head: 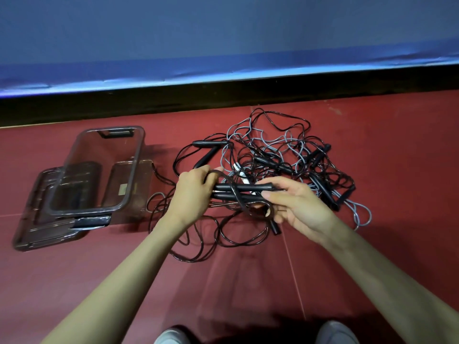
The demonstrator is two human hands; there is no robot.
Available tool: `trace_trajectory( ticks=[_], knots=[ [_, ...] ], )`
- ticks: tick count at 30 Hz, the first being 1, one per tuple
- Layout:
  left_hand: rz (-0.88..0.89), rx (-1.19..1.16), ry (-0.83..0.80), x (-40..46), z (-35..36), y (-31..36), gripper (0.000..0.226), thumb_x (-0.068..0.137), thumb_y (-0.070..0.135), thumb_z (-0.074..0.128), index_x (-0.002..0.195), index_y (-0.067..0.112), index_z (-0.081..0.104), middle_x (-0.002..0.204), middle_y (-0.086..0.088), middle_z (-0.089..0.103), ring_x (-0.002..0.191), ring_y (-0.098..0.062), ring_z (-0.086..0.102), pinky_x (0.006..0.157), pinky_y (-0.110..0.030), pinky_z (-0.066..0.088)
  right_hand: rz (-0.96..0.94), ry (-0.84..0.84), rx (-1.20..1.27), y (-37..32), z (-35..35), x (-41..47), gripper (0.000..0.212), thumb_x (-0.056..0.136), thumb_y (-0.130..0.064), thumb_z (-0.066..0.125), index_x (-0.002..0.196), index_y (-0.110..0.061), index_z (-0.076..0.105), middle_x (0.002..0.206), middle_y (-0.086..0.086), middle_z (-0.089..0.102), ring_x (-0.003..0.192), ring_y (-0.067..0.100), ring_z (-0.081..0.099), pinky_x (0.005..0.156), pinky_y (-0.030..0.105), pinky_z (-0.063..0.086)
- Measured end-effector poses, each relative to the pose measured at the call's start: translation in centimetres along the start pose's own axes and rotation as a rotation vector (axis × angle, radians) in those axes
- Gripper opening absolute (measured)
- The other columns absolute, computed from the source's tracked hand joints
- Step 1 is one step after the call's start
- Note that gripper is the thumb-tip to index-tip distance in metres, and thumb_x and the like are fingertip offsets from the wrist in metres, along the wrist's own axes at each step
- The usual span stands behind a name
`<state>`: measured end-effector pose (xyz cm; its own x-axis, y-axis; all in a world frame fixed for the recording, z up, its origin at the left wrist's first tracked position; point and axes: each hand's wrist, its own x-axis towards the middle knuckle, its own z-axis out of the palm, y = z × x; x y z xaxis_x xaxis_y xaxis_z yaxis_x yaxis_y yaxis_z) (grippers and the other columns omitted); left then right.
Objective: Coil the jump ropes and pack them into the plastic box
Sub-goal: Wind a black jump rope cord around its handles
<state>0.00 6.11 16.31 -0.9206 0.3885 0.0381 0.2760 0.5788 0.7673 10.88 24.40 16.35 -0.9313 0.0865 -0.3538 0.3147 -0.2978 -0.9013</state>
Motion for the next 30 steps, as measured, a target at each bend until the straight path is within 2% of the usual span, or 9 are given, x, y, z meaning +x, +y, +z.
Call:
trace_trajectory(
  ticks=[3,6,10,14,16,20,24,27,30],
  knots=[
    [-0.035,0.017,0.014,-0.3,0.1,0.0,0.034,0.098,0.022,0.051,0.077,-0.003,0.059,0.056,-0.004,0.053,0.054,-0.023,0.04,0.055,-0.033,0.034,-0.048,-0.096,0.051,0.3,0.1,-0.3,0.036,0.086,0.007,0.055,0.117,-0.011,0.06,0.092,0.013,0.064,0.06,0.016,0.057,0.05,0.024,0.045],
    [-0.085,-0.014,0.009,-0.1,0.0,0.1,0.03,0.098,0.021,0.051,0.072,0.011,0.061,0.051,0.006,0.045,0.05,-0.015,0.04,0.055,-0.033,0.036,-0.06,-0.223,0.078,0.4,0.0,-0.6,0.059,0.069,0.008,0.049,0.125,-0.011,0.053,0.106,0.013,0.059,0.073,0.02,0.061,0.073,0.028,0.051],
    [-0.119,-0.052,-0.012,0.0,-0.1,0.1,0.034,0.098,0.021,0.05,0.065,0.021,0.057,0.053,0.005,0.047,0.05,-0.015,0.042,0.054,-0.034,0.043,-0.15,-0.222,-0.092,0.4,-0.1,-0.4,0.059,0.074,0.015,0.063,0.123,-0.015,0.051,0.11,0.008,0.058,0.08,0.019,0.064,0.088,0.03,0.05],
    [-0.107,-0.032,-0.017,0.4,-0.3,0.4,0.036,0.099,0.023,0.05,0.063,0.018,0.054,0.055,0.001,0.046,0.052,-0.016,0.039,0.05,-0.025,0.033,-0.224,-0.15,-0.257,-0.1,0.2,-0.1,0.053,0.079,0.016,0.068,0.118,-0.018,0.054,0.111,0.008,0.062,0.096,0.015,0.062,0.096,0.032,0.05],
    [-0.107,-0.028,-0.02,0.9,-0.6,0.7,0.035,0.099,0.024,0.05,0.065,0.017,0.053,0.055,0.003,0.047,0.053,-0.014,0.041,0.052,-0.025,0.034,-0.236,-0.148,-0.318,-1.0,0.4,-0.1,0.054,0.078,0.016,0.069,0.114,-0.022,0.055,0.111,0.005,0.062,0.098,0.014,0.059,0.096,0.035,0.049],
    [-0.095,-0.032,-0.001,1.3,-1.2,1.7,0.033,0.1,0.025,0.048,0.071,0.012,0.058,0.064,-0.008,0.057,0.067,-0.029,0.051,0.067,-0.037,0.041,-0.309,-0.187,-0.326,-3.2,1.1,-0.5,0.046,0.08,0.01,0.07,0.113,-0.019,0.056,0.103,-0.015,0.065,0.096,0.007,0.06,0.091,0.028,0.051],
    [-0.03,0.046,0.038,1.6,-3.4,4.6,0.032,0.101,0.024,0.046,0.074,0.01,0.057,0.073,-0.012,0.058,0.077,-0.033,0.056,0.065,-0.035,0.03,-0.393,-0.174,-0.398,-6.0,1.8,-1.3,0.043,0.081,0.007,0.069,0.112,-0.02,0.057,0.105,-0.011,0.065,0.096,0.01,0.061,0.089,0.039,0.051],
    [0.055,0.119,0.062,1.8,-7.1,8.7,0.032,0.102,0.025,0.044,0.078,0.009,0.058,0.077,-0.012,0.06,0.081,-0.032,0.057,0.065,-0.034,0.03,-0.476,-0.128,-0.483,-9.2,2.8,-3.1,0.041,0.082,0.007,0.07,0.108,-0.023,0.058,0.106,-0.007,0.065,0.094,0.007,0.064,0.087,0.024,0.05],
    [0.133,0.145,0.121,1.1,-10.8,14.4,0.031,0.102,0.024,0.042,0.08,0.01,0.058,0.08,-0.018,0.061,0.083,-0.036,0.054,0.066,-0.035,0.031,-0.627,-0.049,-0.51,-13.7,4.2,-5.6,0.041,0.08,0.01,0.069,0.1,-0.024,0.059,0.096,-0.007,0.064,0.083,0.002,0.061,0.079,0.019,0.048]
  ],
)
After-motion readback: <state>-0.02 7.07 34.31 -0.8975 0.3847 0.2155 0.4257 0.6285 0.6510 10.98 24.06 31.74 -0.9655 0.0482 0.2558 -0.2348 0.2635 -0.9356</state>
